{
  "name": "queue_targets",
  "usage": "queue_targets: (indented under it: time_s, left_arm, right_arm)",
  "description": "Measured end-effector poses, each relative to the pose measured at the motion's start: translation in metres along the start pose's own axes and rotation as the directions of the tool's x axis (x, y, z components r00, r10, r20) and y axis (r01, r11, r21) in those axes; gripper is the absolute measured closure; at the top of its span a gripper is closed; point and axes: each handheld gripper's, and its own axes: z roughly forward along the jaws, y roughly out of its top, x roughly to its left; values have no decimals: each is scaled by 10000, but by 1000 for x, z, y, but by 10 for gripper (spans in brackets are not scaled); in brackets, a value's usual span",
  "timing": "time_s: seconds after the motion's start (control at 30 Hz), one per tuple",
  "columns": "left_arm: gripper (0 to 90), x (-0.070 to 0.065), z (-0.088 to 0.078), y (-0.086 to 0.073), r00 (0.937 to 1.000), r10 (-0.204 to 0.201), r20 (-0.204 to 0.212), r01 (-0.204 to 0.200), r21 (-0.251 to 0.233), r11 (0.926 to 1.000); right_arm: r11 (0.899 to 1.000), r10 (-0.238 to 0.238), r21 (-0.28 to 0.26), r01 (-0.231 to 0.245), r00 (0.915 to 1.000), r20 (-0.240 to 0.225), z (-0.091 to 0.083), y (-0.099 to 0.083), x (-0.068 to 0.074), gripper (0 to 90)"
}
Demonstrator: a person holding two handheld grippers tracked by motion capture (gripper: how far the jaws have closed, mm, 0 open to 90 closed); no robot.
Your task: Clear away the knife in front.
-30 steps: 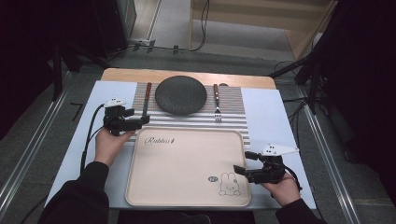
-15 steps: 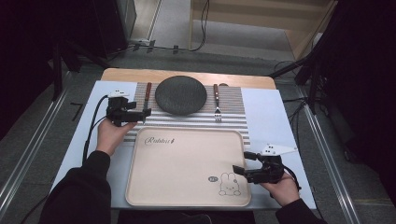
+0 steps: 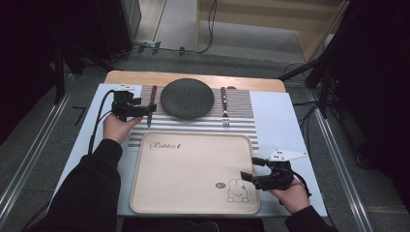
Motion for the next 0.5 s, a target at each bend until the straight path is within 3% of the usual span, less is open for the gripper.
queue_targets:
  time_s: [0.3,0.5]
  left_arm:
    - [222,3,13,10,9996,102,-245,-113,-474,9988]
    - [224,5,22,19,9984,211,-522,-236,-477,9986]
  right_arm:
    - [10000,-52,57,52,10000,-20,1,0,0,187]
    - [10000,-41,70,41,10000,-42,1,0,0,188]
